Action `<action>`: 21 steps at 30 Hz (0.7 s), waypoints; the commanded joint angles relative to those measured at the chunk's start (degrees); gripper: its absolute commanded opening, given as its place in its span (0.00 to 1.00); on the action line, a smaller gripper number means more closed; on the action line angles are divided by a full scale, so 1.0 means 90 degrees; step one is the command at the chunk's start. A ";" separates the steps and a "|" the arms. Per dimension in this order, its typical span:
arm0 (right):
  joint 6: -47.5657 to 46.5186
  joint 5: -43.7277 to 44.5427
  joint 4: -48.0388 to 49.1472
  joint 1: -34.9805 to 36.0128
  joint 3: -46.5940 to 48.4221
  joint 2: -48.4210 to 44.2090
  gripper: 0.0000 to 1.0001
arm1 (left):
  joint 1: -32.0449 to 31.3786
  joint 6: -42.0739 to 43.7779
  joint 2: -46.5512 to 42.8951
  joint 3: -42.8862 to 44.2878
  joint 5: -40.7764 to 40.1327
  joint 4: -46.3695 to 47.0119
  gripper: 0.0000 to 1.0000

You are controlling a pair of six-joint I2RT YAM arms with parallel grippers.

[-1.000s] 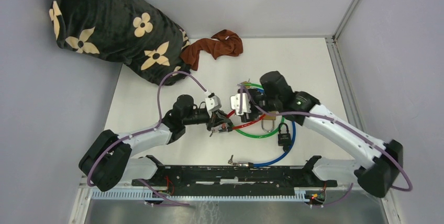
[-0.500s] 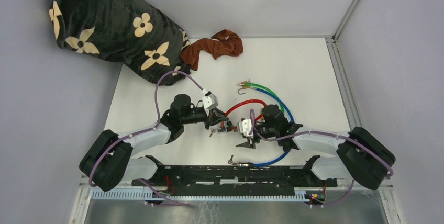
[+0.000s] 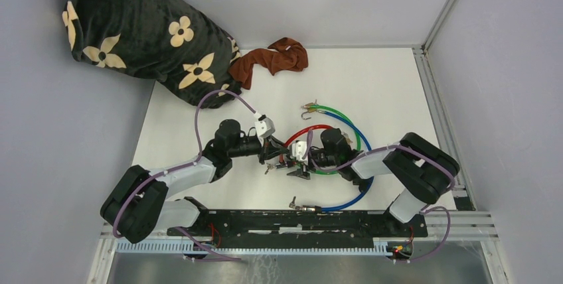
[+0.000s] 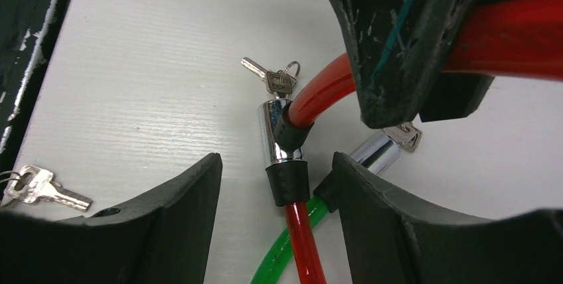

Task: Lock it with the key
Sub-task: Lock the lock.

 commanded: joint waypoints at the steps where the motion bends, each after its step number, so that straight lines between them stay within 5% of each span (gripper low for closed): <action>1: 0.0173 0.0059 0.0554 -0.0019 0.0410 0.0446 0.67 | 0.0043 -0.0153 -0.0007 -0.0155 0.0073 0.0092 0.02; 17: -0.0742 0.0106 -0.0937 0.0204 0.0835 0.1132 0.49 | 0.0045 -0.0029 0.0098 -0.0155 0.0036 0.0246 0.02; 21: -0.0535 0.0208 -0.0801 0.0234 0.0940 0.1273 0.22 | 0.0040 -0.0038 0.0114 -0.0199 0.0044 0.0303 0.02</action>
